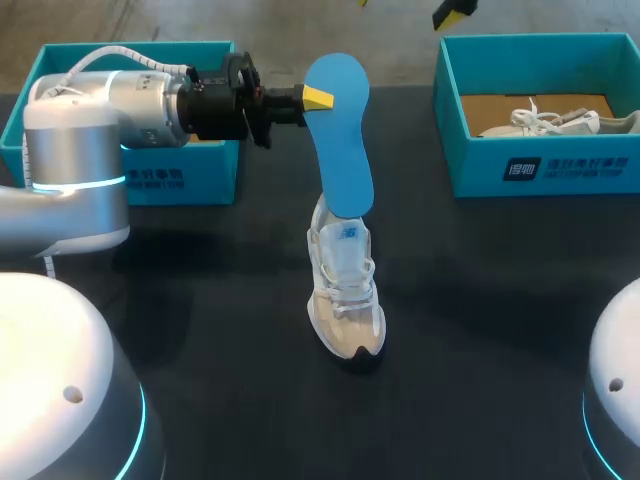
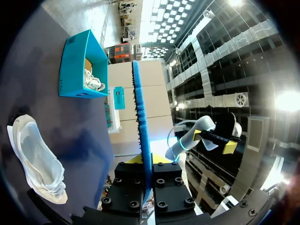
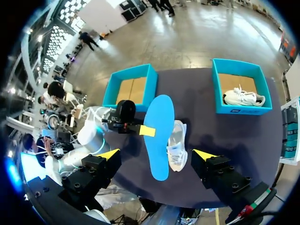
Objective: Take the shoe out of the shoebox, open the shoe tongue, remove and reinsert the insole, then place the shoe into the shoebox
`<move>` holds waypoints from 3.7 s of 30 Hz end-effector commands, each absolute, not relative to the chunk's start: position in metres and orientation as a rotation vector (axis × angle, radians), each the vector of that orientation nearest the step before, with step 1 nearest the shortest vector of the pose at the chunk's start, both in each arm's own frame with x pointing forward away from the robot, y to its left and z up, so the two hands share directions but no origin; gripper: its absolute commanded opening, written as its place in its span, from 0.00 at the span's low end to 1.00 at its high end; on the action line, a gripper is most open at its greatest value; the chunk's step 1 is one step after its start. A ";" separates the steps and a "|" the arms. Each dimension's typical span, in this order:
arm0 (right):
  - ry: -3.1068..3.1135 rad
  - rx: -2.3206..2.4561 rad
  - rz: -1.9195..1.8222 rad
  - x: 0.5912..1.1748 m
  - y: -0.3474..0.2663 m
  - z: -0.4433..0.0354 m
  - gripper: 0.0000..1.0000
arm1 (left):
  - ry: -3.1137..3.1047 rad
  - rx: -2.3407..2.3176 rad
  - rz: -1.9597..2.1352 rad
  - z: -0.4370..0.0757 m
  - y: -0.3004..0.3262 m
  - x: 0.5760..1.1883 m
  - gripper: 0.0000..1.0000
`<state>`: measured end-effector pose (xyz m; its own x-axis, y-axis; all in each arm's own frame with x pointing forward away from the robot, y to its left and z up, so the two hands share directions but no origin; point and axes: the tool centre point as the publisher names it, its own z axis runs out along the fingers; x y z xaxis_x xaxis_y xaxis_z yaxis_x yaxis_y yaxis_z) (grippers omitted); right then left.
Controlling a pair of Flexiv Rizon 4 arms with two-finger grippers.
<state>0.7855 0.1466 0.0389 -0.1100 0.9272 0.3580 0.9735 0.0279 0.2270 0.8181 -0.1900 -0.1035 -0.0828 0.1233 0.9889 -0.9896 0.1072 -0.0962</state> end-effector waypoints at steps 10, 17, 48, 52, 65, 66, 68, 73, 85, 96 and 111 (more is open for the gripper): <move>-2.353 -2.274 -0.263 0.786 0.174 0.046 1.00 | -1.238 0.998 1.244 -0.103 -0.190 0.817 0.00; -2.390 -2.322 -0.190 0.790 0.177 0.043 1.00 | -1.238 0.998 1.244 -0.103 -0.190 0.817 0.00; -2.356 -2.303 -0.159 0.789 0.206 0.009 1.00 | -1.238 0.998 1.244 -0.103 -0.190 0.817 0.00; -2.356 -2.303 -0.159 0.789 0.206 0.009 1.00 | -1.238 0.998 1.244 -0.103 -0.190 0.817 0.00; -2.356 -2.303 -0.159 0.789 0.206 0.009 1.00 | -1.238 0.998 1.244 -0.103 -0.190 0.817 0.00; -2.356 -2.303 -0.159 0.789 0.206 0.009 1.00 | -1.238 0.998 1.244 -0.103 -0.190 0.817 0.00; -2.356 -2.303 -0.159 0.789 0.206 0.009 1.00 | -1.238 0.998 1.244 -0.103 -0.190 0.817 0.00; -2.356 -2.303 -0.159 0.789 0.206 0.009 1.00 | -1.238 0.998 1.244 -0.103 -0.190 0.817 0.00; -2.283 -2.336 -0.271 0.789 0.196 0.011 1.00 | -1.238 0.998 1.244 -0.103 -0.190 0.817 0.00; -2.188 -2.360 -0.437 0.787 0.178 0.010 1.00 | -1.238 0.998 1.244 -0.103 -0.190 0.817 0.00; -1.958 -2.185 -0.737 0.790 0.158 0.004 1.00 | -1.238 0.998 1.244 -0.103 -0.190 0.817 0.00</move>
